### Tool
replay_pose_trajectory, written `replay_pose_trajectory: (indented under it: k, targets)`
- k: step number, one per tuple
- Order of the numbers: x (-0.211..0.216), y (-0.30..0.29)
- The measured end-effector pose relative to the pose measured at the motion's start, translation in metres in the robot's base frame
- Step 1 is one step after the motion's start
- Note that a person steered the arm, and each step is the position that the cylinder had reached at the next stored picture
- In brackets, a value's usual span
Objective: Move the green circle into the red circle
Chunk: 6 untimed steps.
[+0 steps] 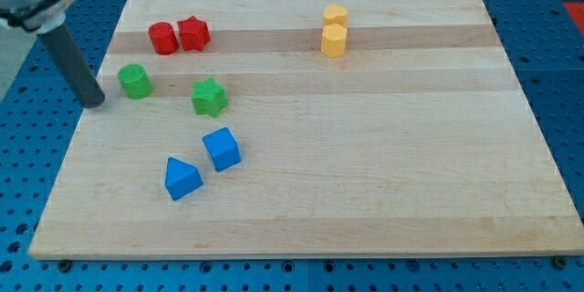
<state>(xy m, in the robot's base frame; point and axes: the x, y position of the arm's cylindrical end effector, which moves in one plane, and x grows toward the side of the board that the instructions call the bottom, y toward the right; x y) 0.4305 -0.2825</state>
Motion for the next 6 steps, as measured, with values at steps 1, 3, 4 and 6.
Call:
replay_pose_trajectory:
  k: [1, 3, 4, 6]
  targets:
    - [-0.010, 0.027]
    - [-0.070, 0.041]
    - [-0.070, 0.041]
    - [-0.039, 0.046]
